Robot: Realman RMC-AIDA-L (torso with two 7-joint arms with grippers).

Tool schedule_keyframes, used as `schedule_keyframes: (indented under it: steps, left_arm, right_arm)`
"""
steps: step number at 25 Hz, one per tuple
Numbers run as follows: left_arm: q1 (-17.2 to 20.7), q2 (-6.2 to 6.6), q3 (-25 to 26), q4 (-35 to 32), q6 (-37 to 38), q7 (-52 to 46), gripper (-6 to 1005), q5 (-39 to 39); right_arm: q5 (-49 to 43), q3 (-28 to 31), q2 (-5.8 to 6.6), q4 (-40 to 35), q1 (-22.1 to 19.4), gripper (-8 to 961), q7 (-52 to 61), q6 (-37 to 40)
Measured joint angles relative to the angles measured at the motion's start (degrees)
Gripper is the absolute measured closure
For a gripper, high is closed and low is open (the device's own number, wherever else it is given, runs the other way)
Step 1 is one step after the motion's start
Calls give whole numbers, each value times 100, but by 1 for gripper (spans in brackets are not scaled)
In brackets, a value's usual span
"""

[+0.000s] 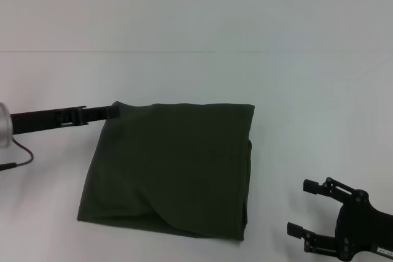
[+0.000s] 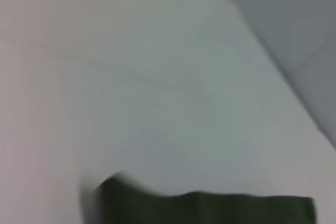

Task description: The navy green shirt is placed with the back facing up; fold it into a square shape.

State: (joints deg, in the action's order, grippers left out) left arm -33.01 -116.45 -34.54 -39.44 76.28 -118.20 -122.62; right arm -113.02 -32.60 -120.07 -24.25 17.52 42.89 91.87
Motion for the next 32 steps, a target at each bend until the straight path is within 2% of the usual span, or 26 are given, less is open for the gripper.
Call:
schedule_keyframes:
  steps: [2,7,12,15,18,22,26,32]
  left_arm:
    - [171,-8,27,-294,380,532,542,292]
    - [521,-47,55,-712,1607,2020,426,583]
    - [935,-263,59,-958,2383,3200,309,575]
    - [1290,-404,60,-981,2634,3927,198,569]
    - [1642,-514,75,-967,2659,4396,88,578]
    - [2001,-589,151,-865,2527,4615,51,561]
    - [2147,-571,388,-340,2360,4931,52,547]
    - [2157,-537,393,-125,2212,4991,53,483]
  right_arm:
    - [105,0,1,27,19,51,-2,42]
    - [222,-35,-3,144,198,51,-27,246]
    - [110,-150,-7,285,373,51,-24,317]
    - [102,-169,-7,391,362,51,-40,267]
    - [105,-159,-9,513,297,51,-88,93]
    - [139,-34,-14,768,204,50,-372,-163]
    - [150,161,-16,960,161,50,-628,-356]
    - [150,217,-16,1042,147,49,-716,-478]
